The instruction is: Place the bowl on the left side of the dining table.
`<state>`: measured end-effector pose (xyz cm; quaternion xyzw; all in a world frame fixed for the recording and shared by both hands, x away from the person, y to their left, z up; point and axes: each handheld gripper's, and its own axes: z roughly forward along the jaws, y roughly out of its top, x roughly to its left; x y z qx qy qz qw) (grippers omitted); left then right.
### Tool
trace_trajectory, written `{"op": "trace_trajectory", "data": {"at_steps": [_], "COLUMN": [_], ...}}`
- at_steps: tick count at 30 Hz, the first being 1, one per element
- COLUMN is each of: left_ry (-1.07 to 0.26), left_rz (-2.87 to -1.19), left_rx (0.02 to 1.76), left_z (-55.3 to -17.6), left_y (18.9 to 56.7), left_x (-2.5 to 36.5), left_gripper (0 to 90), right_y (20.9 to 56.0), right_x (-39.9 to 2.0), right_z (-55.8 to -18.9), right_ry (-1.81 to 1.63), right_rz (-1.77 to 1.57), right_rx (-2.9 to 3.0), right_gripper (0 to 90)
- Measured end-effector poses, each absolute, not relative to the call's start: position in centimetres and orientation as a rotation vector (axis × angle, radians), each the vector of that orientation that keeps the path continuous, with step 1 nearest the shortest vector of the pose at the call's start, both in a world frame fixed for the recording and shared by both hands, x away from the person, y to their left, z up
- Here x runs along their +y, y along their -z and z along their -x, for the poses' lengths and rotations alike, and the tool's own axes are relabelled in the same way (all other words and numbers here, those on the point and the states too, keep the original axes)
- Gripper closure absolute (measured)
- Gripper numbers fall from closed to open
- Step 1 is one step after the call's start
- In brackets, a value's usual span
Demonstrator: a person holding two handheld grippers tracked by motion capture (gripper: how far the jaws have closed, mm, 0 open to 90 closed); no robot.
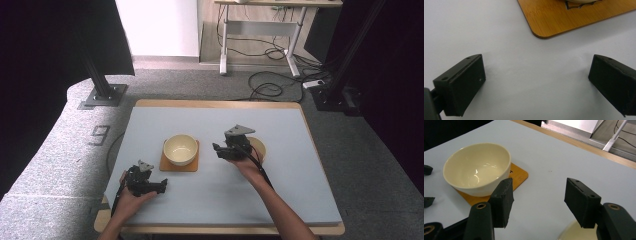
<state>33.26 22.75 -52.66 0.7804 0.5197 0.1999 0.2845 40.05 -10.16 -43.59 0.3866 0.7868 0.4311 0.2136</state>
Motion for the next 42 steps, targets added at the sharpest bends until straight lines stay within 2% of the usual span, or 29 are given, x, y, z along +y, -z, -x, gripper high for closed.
{"op": "trace_trajectory", "data": {"at_steps": [27, 42], "left_ry": [-0.536, -0.538], "left_rz": [-2.087, -2.086], "left_rx": [1.389, 1.389], "left_z": [-33.2, -33.2], "left_y": [52.7, 52.7], "left_x": [22.7, 22.7], "left_gripper": [1.1, 1.1], "right_y": [44.3, 45.7], "right_x": [-19.7, -22.7], "right_z": [-37.3, -35.7], "right_ry": [-1.234, -1.239], "right_rz": [-1.187, -1.236], "right_rx": [2.06, 1.995], "right_gripper": [38.7, 38.4]}}
